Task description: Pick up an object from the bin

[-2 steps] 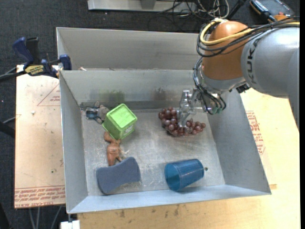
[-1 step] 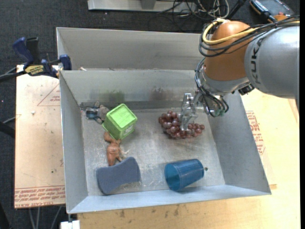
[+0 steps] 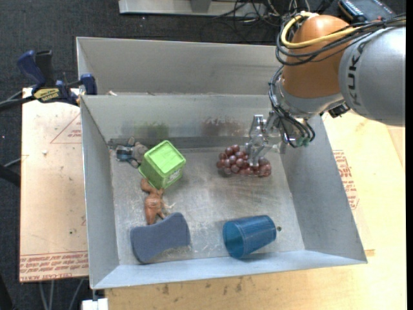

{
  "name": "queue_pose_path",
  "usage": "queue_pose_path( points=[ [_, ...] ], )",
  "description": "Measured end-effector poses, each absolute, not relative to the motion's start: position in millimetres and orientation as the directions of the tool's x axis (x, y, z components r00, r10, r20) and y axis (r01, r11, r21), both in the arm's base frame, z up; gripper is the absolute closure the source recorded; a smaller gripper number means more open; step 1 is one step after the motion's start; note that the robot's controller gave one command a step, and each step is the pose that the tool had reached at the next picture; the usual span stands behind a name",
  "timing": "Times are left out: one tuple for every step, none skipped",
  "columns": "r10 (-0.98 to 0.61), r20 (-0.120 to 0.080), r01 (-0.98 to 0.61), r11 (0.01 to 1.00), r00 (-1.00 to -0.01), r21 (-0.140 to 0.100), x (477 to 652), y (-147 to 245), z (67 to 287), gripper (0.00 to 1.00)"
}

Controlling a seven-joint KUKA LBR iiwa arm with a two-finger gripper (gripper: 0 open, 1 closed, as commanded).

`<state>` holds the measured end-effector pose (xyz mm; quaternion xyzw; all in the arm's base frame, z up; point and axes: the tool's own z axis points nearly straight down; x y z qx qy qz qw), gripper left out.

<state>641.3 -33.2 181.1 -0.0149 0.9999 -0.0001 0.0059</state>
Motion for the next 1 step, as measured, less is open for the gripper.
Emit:
queue_pose_path(
  points=[
    [-0.033,0.013,-0.032,0.999,-0.999,0.003,634.9,-41.7,183.3,1.0]
  ],
)
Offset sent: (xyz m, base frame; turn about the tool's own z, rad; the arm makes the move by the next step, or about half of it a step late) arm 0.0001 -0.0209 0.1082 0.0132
